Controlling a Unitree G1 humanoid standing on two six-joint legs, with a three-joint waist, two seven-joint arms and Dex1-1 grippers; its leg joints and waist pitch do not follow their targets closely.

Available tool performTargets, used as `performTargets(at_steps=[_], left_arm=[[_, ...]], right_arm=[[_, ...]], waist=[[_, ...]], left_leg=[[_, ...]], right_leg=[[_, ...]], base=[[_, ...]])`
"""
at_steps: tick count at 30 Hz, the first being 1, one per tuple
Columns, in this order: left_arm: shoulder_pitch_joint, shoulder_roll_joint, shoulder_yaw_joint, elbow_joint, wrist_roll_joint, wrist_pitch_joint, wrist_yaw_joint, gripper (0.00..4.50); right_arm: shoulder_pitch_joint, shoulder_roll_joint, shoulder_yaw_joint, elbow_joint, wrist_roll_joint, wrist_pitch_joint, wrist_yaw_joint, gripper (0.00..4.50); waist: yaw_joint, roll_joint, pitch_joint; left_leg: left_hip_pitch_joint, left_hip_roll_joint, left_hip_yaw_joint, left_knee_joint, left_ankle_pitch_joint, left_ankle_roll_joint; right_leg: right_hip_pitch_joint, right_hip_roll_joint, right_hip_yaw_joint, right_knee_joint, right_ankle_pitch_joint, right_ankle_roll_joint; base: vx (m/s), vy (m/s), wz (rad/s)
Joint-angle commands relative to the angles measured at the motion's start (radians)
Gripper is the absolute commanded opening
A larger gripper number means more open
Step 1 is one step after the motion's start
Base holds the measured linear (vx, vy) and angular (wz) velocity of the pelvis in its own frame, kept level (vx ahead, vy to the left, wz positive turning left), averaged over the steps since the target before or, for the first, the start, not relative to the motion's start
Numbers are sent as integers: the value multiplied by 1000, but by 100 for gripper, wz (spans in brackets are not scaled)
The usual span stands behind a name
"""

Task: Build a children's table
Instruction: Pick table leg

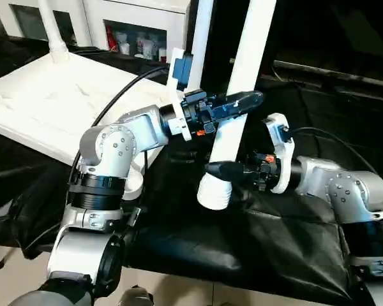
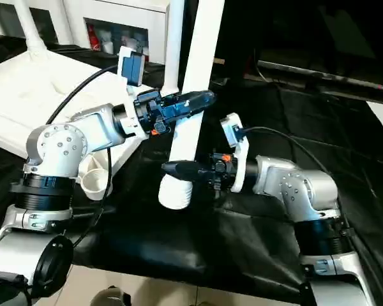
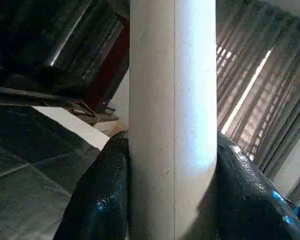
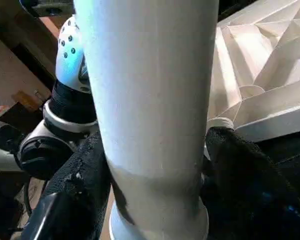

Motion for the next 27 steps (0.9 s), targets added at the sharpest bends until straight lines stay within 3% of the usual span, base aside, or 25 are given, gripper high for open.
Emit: performTargets(at_steps=[1, 3, 10, 21, 27], left_arm=[[-23, -14, -9, -7, -17, -4, -19, 185], [-19, -15, -8, -11, -18, -5, -18, 185], [-24, -19, -6, 1, -17, -13, -22, 185], [-23, -18, -11, -4, -18, -13, -31, 185], [-13, -10, -20, -20, -5, -42, -46, 185]], right_arm=[[-12, -5, -14, 20, -12, -10, -20, 303], [-11, 6, -30, 20, -1, -16, -31, 303], [-6, 3, -36, 19, 5, -7, -25, 303], [-2, 0, -32, 23, 12, 1, -9, 205], [4, 2, -31, 17, 18, 2, -9, 196]], waist=[[-2, 6, -76], [-3, 11, -76], [-3, 11, -77], [-2, 11, -77], [-2, 9, -77]], left_leg=[[14, 43, -13, -58, -49, 3], [14, 43, -13, -58, -50, 4], [14, 43, -13, -58, -48, 3], [15, 44, -14, -58, -47, 6], [15, 44, -13, -58, -52, 4]], right_leg=[[58, -112, 53, -70, -22, -185], [57, -112, 53, -70, -10, -189], [60, -110, 52, -67, 6, -193], [60, -112, 52, -66, 6, -197], [59, -112, 52, -68, -8, -194]], base=[[0, 0, 0], [0, 0, 0], [0, 0, 0], [0, 0, 0], [0, 0, 0]])
